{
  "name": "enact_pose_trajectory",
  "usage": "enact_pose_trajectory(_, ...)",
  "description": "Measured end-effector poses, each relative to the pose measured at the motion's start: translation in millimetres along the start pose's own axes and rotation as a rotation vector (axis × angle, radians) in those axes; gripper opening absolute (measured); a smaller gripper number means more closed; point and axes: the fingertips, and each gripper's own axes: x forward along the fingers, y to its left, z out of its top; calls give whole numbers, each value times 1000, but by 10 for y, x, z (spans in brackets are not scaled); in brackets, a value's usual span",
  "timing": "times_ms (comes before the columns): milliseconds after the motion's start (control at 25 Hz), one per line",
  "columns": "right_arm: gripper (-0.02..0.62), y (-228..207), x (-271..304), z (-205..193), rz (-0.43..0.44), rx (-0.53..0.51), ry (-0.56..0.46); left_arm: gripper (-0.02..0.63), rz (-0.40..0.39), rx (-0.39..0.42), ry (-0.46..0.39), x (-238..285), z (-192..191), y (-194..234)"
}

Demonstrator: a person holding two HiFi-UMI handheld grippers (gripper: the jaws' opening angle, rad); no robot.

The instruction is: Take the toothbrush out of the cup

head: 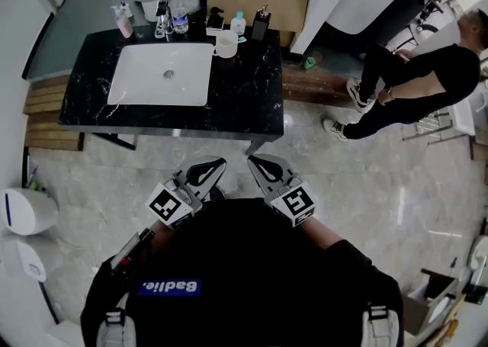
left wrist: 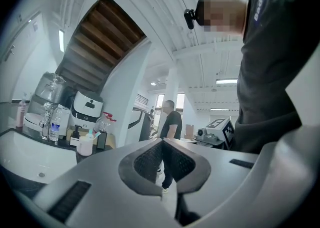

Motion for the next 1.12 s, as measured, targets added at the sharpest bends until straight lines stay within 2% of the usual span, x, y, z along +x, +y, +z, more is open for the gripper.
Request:
enact_pose_trajectory(240,14,-5,72,42,-5,0,0,9,-1,-7,-26,-45,28,68)
enact_pose_trajectory(440,14,-50,176,46,13,2,-2,9,25,-9,13,-47,19,133)
enact_pose_trajectory(1120,14,-589,381,255,-5,-28,-27,8,50,9,15,171,136,255)
